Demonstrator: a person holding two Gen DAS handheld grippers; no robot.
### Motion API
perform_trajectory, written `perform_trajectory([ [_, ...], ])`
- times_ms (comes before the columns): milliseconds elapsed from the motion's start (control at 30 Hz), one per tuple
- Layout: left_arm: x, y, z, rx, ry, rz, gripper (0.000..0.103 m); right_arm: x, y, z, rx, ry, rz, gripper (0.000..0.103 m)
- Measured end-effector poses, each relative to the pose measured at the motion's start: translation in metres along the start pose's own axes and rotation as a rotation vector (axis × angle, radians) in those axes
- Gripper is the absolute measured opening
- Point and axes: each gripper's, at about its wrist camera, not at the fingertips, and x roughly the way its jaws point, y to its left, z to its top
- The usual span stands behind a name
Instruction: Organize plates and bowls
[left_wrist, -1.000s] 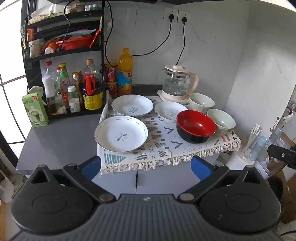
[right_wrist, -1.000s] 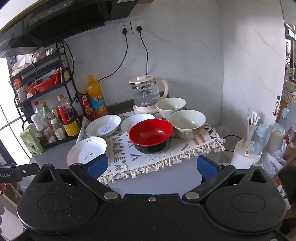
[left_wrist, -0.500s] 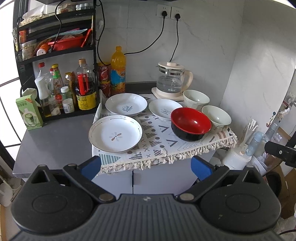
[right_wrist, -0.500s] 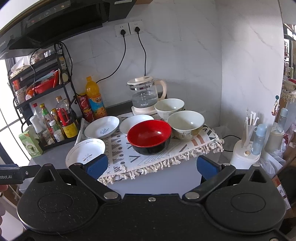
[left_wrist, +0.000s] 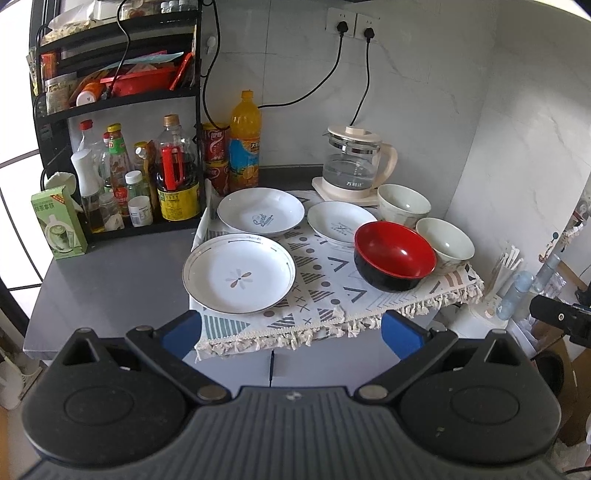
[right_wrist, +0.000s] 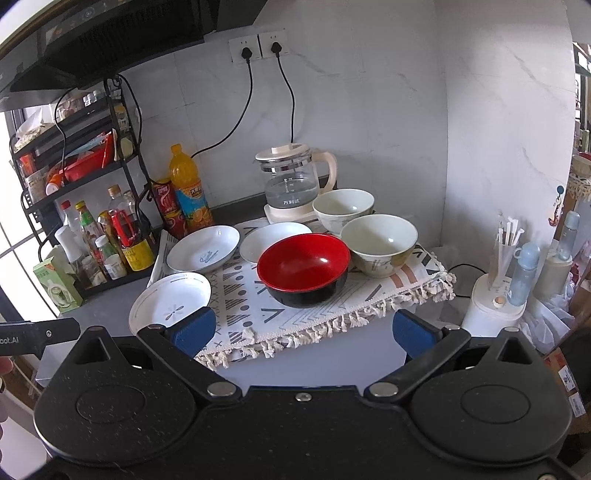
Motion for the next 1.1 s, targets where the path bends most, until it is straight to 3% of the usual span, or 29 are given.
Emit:
perform_trajectory([
  [433, 0.049, 0.005, 0.02, 0.032, 0.022, -0.002, 0.102, 0.039, 0.002, 0.01, 0.02, 0.011, 0.003, 0.103],
  [1100, 0.146, 0.002, 0.062, 0.002, 0.12, -0.008, 0.102, 0.137, 0.001, 0.049, 0.046, 0.082, -0.001, 0.103],
])
